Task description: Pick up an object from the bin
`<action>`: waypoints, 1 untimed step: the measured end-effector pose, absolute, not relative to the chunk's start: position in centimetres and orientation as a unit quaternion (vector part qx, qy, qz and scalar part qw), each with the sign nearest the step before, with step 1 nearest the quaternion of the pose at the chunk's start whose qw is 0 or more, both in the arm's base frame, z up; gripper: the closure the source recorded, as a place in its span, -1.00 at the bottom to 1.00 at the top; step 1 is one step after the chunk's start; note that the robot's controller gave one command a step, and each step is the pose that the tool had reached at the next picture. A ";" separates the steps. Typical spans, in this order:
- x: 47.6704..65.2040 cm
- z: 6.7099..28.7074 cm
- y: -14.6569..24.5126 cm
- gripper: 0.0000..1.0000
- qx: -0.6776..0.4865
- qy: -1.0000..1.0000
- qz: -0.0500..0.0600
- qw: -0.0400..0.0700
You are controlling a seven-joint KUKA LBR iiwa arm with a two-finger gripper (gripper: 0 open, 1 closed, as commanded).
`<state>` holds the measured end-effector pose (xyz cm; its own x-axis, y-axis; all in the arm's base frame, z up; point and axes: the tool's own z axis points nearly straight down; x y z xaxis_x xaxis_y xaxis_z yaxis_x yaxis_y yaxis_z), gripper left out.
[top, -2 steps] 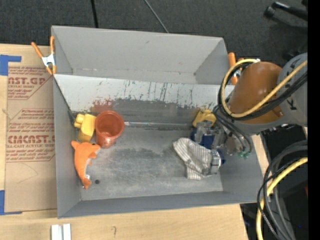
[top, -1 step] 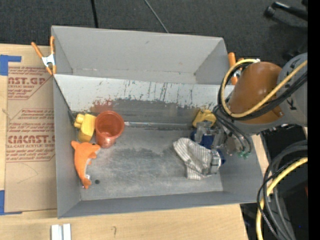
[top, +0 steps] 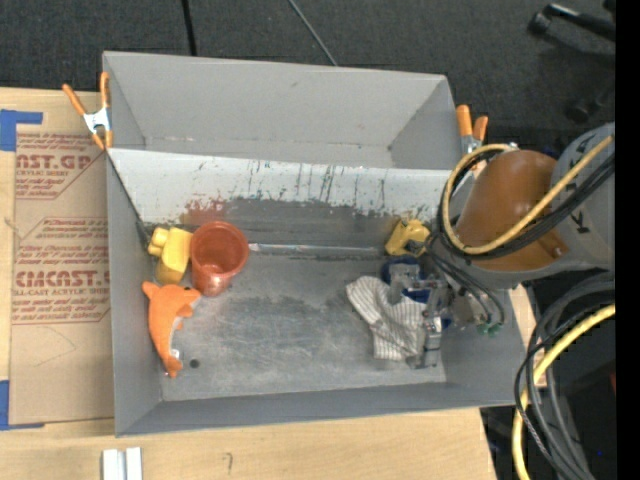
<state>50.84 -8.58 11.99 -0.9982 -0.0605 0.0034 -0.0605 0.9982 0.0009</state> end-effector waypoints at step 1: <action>51.5 7.0 -9.2 1.00 -0.016 -1.000 0.000 0.000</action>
Offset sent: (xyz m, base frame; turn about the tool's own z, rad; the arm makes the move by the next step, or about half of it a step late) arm 0.0000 0.0000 0.0000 0.0000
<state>51.50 -9.24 7.01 -0.9995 0.0316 -0.0004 0.0316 0.9995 0.0007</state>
